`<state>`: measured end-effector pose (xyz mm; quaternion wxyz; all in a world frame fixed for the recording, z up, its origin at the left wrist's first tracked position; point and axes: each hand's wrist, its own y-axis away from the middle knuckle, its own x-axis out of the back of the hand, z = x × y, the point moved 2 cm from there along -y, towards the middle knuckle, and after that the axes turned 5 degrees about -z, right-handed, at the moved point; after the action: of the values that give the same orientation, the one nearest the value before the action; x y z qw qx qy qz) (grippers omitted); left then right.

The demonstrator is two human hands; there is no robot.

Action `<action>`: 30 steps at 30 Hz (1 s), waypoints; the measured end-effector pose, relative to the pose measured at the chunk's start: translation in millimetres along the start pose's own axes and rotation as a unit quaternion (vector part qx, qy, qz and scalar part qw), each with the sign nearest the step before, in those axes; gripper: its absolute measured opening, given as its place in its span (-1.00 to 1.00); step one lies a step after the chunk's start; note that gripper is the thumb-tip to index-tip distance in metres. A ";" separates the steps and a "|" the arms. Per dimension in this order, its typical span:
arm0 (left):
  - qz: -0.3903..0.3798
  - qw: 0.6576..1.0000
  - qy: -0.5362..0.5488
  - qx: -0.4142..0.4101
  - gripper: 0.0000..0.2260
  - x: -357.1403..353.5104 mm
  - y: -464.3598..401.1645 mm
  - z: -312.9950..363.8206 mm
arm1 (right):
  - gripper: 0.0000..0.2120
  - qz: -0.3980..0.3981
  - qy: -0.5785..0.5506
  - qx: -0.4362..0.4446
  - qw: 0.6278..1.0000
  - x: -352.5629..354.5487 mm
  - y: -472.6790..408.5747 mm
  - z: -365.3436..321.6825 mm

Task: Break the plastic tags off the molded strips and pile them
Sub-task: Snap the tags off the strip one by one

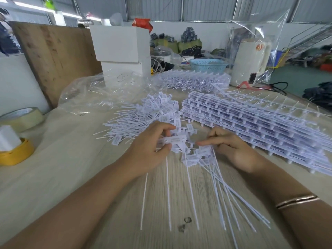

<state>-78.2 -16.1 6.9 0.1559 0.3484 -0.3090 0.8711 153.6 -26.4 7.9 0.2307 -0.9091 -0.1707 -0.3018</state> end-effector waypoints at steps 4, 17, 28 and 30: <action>0.008 1.000 -0.007 0.013 -0.66 -7.7 -0.7 2.8 | -0.57 0.044 0.077 0.049 0.995 -2.6 -1.6 -7.2; -0.068 0.997 -0.007 0.029 -0.80 -6.0 -2.7 -2.4 | -0.77 0.143 0.383 0.222 0.885 -18.7 -8.4 -22.6; -0.060 0.997 -0.030 -0.026 -0.93 -3.1 -4.9 -0.5 | -0.81 0.098 0.239 0.121 0.958 -19.4 -8.7 -13.4; -0.059 0.998 -0.023 -0.027 -0.95 -4.1 -5.3 0.6 | -0.83 0.090 0.182 0.111 0.973 -19.1 -10.0 -10.4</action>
<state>-72.4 -12.7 6.7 0.2093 0.3817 -0.3144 0.8436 129.7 -26.7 6.5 0.3837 -0.8194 -0.0762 -0.4190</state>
